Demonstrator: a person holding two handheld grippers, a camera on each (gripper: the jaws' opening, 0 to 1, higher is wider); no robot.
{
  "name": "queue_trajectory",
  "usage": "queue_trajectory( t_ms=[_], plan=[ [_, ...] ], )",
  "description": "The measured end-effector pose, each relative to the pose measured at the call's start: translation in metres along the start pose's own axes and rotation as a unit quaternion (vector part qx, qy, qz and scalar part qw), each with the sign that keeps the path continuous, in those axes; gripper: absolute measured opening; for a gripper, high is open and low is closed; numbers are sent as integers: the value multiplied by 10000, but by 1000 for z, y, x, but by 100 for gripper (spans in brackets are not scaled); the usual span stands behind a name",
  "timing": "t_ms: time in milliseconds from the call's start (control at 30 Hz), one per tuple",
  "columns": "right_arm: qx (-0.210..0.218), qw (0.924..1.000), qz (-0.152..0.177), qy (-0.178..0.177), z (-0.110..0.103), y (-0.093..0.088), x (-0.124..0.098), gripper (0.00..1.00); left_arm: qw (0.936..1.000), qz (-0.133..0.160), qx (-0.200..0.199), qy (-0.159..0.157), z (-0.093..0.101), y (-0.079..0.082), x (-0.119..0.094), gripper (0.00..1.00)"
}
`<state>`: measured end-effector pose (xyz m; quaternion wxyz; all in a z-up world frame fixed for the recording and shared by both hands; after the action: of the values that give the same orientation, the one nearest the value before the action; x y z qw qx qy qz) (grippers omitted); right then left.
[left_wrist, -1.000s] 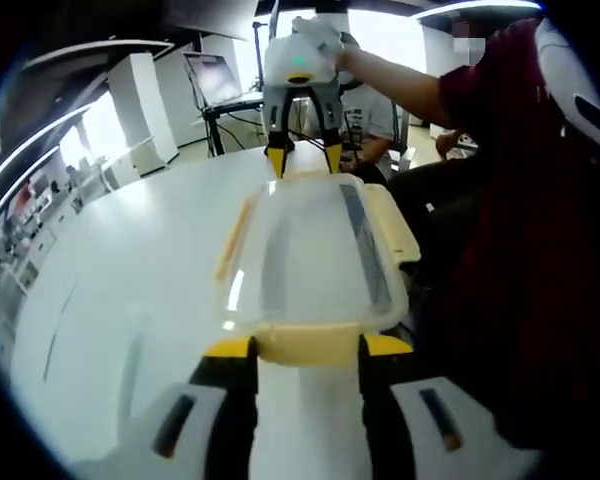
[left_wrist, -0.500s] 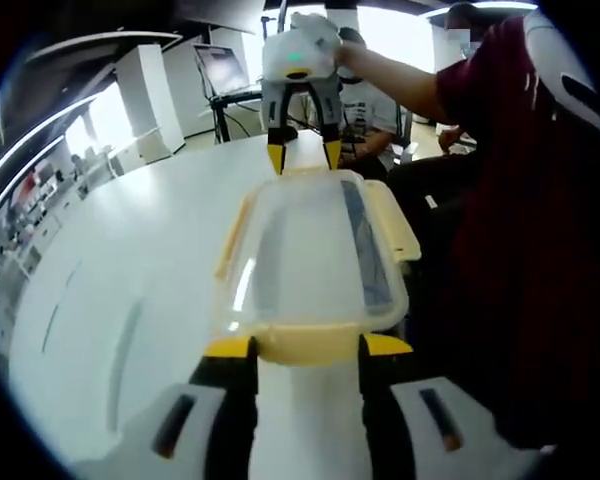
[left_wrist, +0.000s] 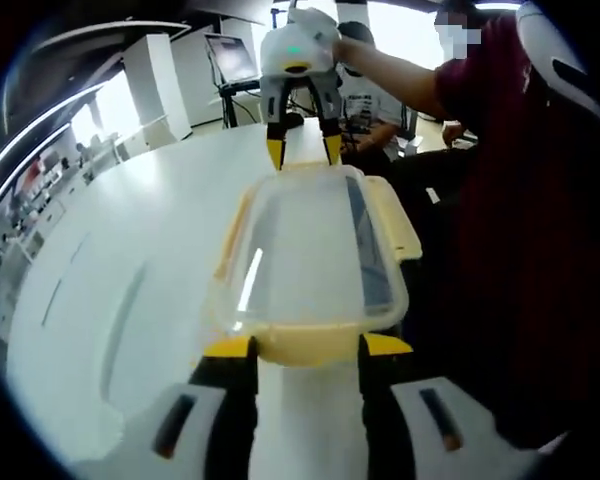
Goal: Snap each plastic latch of the storage box into its locked position after aligning the lid with the box until every specified latch is closed and the lid sits flush.
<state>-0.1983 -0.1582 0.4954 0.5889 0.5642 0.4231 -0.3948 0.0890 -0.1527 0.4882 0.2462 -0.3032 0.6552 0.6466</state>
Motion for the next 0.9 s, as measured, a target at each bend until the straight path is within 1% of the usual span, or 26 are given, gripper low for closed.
queue_trajectory(
  t_ms=[567,900],
  plan=[
    [2,9999,168,-28,2,20,14,38,9999,-151,3,63,-2,-16,-17,38],
    [26,9996,296,-7,2,30,24,38,9996,-269,14,42,-2,-27,-25,38]
  ],
)
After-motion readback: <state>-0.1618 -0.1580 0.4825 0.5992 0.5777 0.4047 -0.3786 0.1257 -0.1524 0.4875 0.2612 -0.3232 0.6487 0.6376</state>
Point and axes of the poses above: the point that each gripper's makers call its tool centre point, and the gripper's own axes: x roughly forward along the fingers, z roughly to its right, y roughly out of its top, the point moved 9 cm from there along -x, roughly backward along the fingers, and after that the axes turned 2 degrees about -x, right-handed, at the moved point
